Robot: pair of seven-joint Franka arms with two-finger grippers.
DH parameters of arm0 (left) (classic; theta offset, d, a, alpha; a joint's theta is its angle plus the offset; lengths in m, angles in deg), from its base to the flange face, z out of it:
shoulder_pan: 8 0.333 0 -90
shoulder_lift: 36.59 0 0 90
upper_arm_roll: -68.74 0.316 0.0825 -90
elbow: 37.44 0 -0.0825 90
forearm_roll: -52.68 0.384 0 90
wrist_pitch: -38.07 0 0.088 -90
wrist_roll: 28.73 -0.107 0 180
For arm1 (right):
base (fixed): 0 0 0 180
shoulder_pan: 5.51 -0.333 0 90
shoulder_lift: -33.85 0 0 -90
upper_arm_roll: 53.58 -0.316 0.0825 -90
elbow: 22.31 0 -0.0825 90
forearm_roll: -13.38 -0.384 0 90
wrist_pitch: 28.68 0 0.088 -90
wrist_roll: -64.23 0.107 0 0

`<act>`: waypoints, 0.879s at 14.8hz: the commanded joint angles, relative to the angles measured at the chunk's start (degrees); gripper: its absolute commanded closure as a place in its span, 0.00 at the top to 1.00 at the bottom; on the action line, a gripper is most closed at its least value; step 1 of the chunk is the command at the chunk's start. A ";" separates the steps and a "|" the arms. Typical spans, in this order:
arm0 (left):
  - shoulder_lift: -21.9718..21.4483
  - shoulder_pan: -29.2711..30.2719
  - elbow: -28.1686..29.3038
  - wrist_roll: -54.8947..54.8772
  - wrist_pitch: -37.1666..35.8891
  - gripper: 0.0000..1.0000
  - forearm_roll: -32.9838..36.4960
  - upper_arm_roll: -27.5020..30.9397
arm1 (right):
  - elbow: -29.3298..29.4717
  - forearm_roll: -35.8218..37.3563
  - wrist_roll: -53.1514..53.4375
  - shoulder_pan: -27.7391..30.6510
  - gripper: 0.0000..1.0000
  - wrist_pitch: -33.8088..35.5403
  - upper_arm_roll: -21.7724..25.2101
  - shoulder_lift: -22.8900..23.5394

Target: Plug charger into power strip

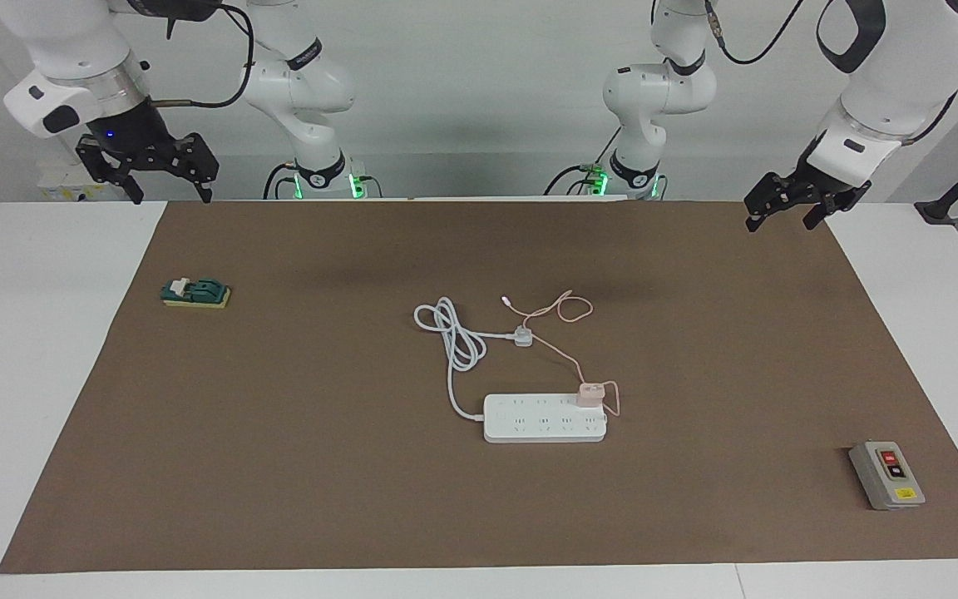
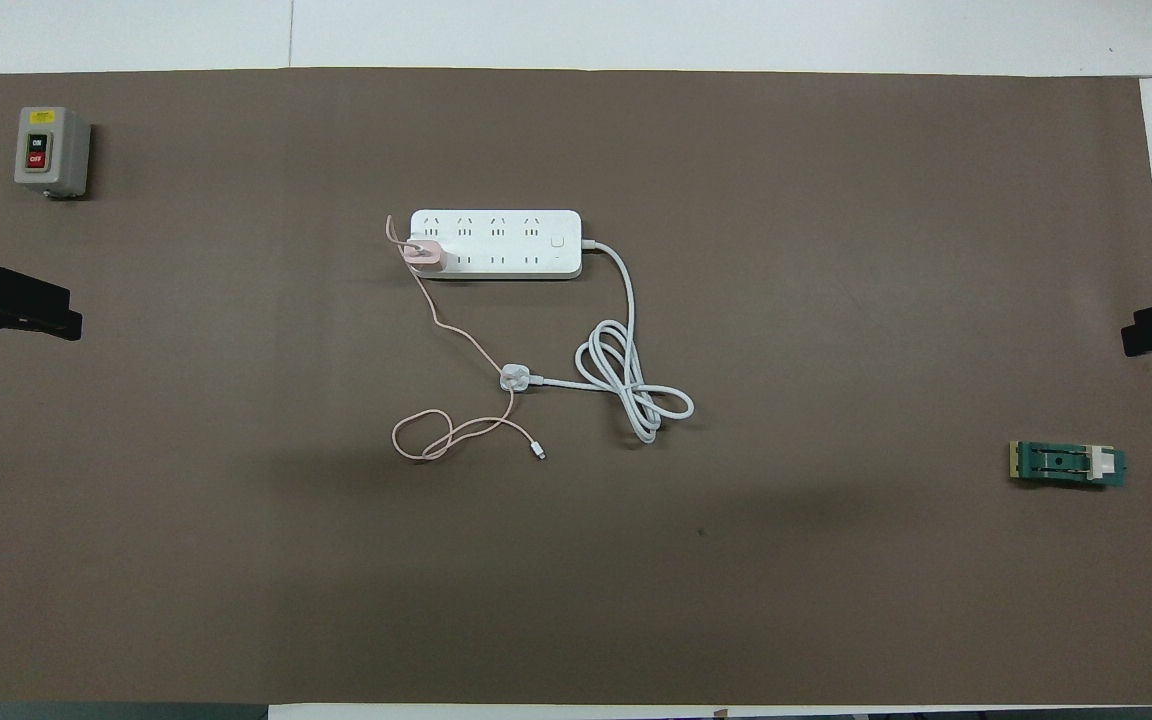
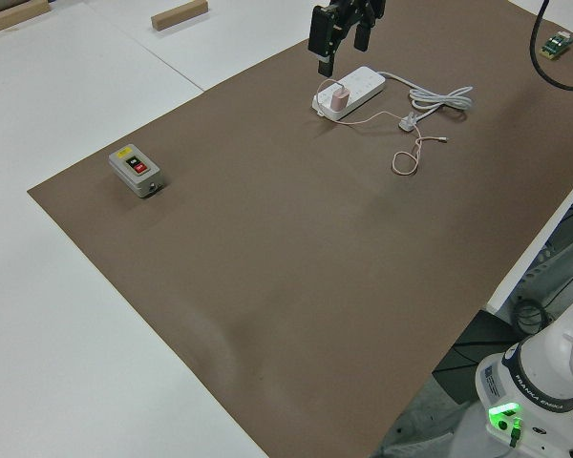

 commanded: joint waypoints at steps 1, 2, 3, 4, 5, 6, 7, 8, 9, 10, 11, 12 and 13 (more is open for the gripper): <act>-2.69 2.23 2.87 -0.76 1.03 1.00 1.03 -2.66 | -1.33 -1.32 0.33 0.91 1.00 -0.64 -0.43 -1.21; -2.78 2.23 2.87 -0.67 1.12 1.00 0.95 -2.75 | -1.33 -1.32 0.33 0.91 1.00 -0.64 -0.43 -1.21; -3.05 2.23 3.74 -0.50 1.47 1.00 0.94 -2.93 | -1.33 -1.32 0.33 0.91 1.00 -0.64 -0.43 -1.21; -3.75 2.32 5.05 -0.50 2.17 1.00 0.94 -3.63 | -1.33 -1.32 0.33 0.91 1.00 -0.64 -0.43 -1.21; -3.84 2.32 5.15 -0.41 2.53 1.00 0.94 -4.24 | -1.33 -1.32 0.33 0.91 1.00 -0.64 -0.43 -1.21; -3.84 2.41 5.41 -0.49 3.40 1.00 0.94 -4.42 | -1.33 -1.32 0.33 0.82 1.00 -0.64 -0.43 -1.21; -3.84 2.50 5.42 -0.50 3.93 1.00 0.94 -4.51 | -1.33 -1.32 0.33 0.91 1.00 -0.64 -0.43 -1.21; -3.75 2.58 5.16 -0.76 4.46 1.00 0.94 -4.51 | -1.33 -1.32 0.33 0.91 1.00 -0.73 -0.43 -1.21; -3.75 2.67 4.98 -0.85 5.86 1.00 0.94 -4.51 | -1.33 -1.32 0.33 0.91 1.00 -0.64 -0.43 -1.21; -3.75 2.67 4.98 -0.85 6.57 1.00 0.86 -4.51 | -1.33 -1.32 0.33 0.91 1.00 -0.64 -0.43 -1.21; -3.75 2.76 4.98 -0.85 6.83 1.00 0.77 -4.51 | -1.33 -1.32 0.33 0.91 1.00 -0.64 -0.43 -1.21; -3.84 2.76 5.15 -0.93 6.75 1.00 0.68 -4.51 | -1.33 -1.32 0.33 0.91 1.00 -0.64 -0.43 -1.21; -3.84 2.85 5.33 -0.93 6.66 1.00 0.68 -4.51 | -1.33 -1.32 0.33 0.91 1.00 -0.64 -0.43 -1.21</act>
